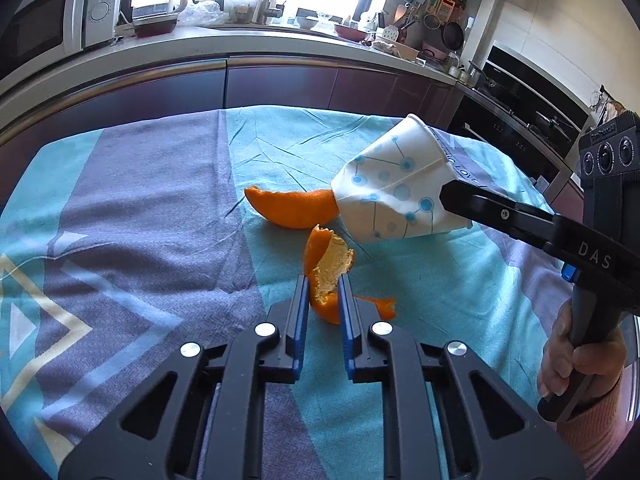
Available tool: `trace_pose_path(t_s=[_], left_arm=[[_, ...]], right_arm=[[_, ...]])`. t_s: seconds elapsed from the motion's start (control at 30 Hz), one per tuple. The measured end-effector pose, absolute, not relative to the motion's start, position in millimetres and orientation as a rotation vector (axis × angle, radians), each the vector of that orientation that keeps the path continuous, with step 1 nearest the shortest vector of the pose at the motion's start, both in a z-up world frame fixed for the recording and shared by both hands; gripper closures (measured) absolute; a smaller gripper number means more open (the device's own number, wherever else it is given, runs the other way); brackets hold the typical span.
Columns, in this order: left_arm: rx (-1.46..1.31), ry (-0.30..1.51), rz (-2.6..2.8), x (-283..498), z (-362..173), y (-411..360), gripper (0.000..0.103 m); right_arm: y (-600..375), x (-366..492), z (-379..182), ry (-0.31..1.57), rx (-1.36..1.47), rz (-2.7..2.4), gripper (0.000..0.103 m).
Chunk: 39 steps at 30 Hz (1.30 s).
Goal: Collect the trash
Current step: 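Grasp an orange peel with the left tool while the right tool grasps a paper cup, then lift the orange peel and paper cup toward the teal bin with both tools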
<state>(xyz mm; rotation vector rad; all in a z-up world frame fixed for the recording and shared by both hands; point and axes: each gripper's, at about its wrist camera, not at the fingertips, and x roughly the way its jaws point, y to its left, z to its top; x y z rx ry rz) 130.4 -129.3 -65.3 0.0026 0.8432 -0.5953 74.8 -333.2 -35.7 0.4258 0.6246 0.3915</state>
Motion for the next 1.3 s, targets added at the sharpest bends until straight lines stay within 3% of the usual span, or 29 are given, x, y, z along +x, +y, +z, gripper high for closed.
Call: trace_pose_path(t_s=[1.3], left_arm=[[-0.101, 0.709, -0.461, 57.7, -22.4, 12.4, 0.092]], right_arm=[[-265.8, 41.6, -23.1, 0.61, 0.467, 0.607, 0.1]])
